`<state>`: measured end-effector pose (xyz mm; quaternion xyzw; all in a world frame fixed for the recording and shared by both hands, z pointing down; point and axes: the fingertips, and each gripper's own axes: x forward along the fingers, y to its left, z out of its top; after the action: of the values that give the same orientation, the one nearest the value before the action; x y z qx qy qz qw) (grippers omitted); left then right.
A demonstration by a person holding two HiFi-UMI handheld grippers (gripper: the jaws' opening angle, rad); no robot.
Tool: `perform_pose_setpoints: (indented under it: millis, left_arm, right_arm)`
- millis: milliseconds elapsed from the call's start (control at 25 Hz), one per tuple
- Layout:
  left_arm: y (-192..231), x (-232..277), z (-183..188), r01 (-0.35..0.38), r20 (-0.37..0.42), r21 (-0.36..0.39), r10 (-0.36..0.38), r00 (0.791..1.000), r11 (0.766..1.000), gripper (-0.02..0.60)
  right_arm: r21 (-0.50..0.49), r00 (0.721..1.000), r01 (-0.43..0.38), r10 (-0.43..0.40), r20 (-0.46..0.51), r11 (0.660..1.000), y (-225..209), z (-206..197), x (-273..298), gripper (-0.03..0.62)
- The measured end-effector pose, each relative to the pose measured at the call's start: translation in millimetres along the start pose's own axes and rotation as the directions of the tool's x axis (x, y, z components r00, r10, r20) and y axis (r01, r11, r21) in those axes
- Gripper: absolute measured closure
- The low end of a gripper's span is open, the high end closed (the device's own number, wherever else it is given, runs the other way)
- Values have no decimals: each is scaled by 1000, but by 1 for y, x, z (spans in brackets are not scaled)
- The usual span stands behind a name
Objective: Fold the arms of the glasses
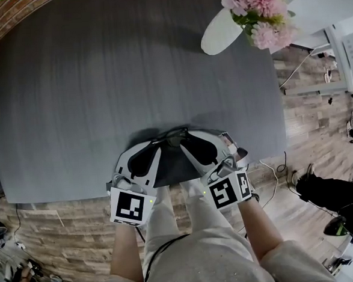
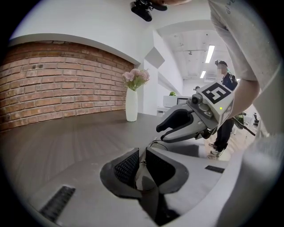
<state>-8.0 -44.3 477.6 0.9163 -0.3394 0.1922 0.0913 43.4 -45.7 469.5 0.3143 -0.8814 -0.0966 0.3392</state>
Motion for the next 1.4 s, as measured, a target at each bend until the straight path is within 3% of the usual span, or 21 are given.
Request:
perform_pose_setpoints:
  millis: [360, 600, 760, 1160, 1400]
  left_arm:
    - [3, -6, 13, -7, 51, -50, 10, 999, 999, 535]
    - [21, -23, 27, -66, 113, -154, 84, 990, 986, 537]
    - [36, -39, 40, -112, 148, -161, 136, 979, 981, 537]
    - [75, -85, 88, -248, 256, -195, 294, 921, 949, 537]
    - [86, -107, 111, -292, 290, -204, 343, 894, 934, 537]
  right_arm:
    - [77, 999, 19, -22, 31, 997, -10, 5, -8, 497]
    - [181, 993, 49, -67, 94, 982, -27, 22, -18, 587]
    - [235, 987, 56, -89, 131, 970, -37, 37, -25, 591]
    - [374, 958, 74, -170, 230, 924, -71, 80, -49, 591]
    - [368, 938, 97, -209, 278, 925, -91, 97, -62, 592]
